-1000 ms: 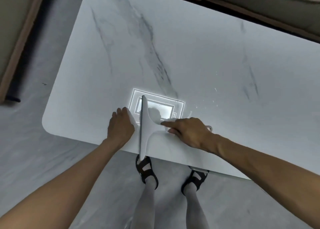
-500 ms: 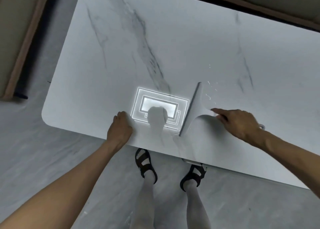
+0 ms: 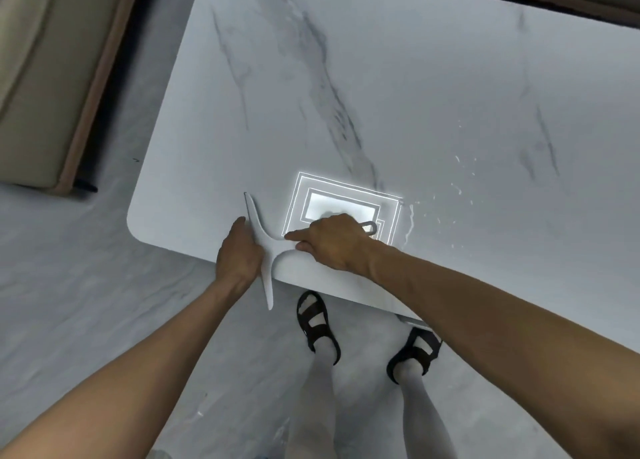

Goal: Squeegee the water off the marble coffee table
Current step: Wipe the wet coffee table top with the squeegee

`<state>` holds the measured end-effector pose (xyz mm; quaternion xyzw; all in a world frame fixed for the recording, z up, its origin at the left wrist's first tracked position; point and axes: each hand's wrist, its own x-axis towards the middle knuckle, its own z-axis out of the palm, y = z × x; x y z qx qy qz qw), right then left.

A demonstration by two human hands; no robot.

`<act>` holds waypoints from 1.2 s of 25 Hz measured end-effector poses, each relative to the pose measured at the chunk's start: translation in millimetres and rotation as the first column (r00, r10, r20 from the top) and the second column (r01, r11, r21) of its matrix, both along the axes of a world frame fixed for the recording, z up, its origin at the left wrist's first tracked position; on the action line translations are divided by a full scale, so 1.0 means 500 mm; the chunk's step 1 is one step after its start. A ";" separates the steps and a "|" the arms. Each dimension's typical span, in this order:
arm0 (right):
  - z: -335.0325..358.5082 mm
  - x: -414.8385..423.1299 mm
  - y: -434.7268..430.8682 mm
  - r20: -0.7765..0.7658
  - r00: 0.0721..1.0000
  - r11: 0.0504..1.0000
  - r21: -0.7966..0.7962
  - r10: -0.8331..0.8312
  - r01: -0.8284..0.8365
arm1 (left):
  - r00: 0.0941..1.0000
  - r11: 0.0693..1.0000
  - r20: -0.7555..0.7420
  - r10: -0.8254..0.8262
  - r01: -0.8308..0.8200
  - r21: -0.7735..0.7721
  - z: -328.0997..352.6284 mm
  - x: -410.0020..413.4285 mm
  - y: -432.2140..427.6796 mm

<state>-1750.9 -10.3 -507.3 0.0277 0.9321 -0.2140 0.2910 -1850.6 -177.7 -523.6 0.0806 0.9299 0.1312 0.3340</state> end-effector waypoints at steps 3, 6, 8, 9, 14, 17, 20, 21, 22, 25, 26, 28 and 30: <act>-0.010 0.047 0.079 -0.019 0.989 0.989 0.019 -0.145 0.146 | 0.999 0.999 0.024 -0.040 0.041 -0.007 -0.002 0.003 -0.002; 0.009 0.177 0.205 -0.014 0.929 0.923 0.102 -0.371 0.370 | 0.982 0.981 0.012 -0.189 0.188 0.053 0.002 0.034 0.030; 0.029 0.282 0.276 0.010 0.884 0.869 0.186 -0.467 0.458 | 0.968 0.967 0.040 -0.247 0.244 0.078 0.005 0.066 0.064; 0.039 0.332 0.305 0.018 0.860 0.841 0.220 -0.509 0.494 | 0.961 0.961 0.062 -0.269 0.263 0.086 0.007 0.083 0.081; 0.086 0.491 0.399 0.017 0.791 0.743 0.357 -0.611 0.566 | 0.920 0.924 0.096 -0.381 0.375 0.071 0.003 0.141 0.130; 0.109 0.510 0.405 -0.021 0.780 0.733 0.326 -0.626 0.597 | 0.937 0.940 0.088 -0.339 0.333 0.078 0.006 0.155 0.131; 0.105 0.469 0.354 -0.057 0.809 0.788 0.197 -0.585 0.584 | 0.954 0.953 0.047 -0.295 0.289 0.092 0.009 0.168 0.131; 0.094 0.448 0.324 -0.061 0.842 0.827 0.161 -0.536 0.539 | 0.955 0.953 0.041 -0.294 0.289 0.090 0.009 0.173 0.133; 0.079 0.428 0.291 -0.065 0.877 0.868 0.127 -0.476 0.480 | 0.953 0.951 0.040 -0.299 0.295 0.088 0.010 0.179 0.136; 0.024 0.398 0.203 -0.057 0.953 0.953 0.052 -0.297 0.300 | 0.932 0.931 0.043 -0.360 0.356 0.075 0.008 0.209 0.154; 0.009 0.403 0.189 -0.043 0.966 0.965 0.050 -0.255 0.257 | 0.922 0.922 0.048 -0.384 0.381 0.062 0.007 0.222 0.161; -0.008 0.437 0.201 -0.024 0.972 0.970 0.067 -0.232 0.233 | 0.893 0.894 0.042 -0.448 0.448 0.011 0.002 0.254 0.180; -0.014 0.485 0.246 -0.018 0.963 0.960 0.087 -0.267 0.268 | 0.843 0.842 -0.004 -0.538 0.537 -0.055 -0.004 0.286 0.195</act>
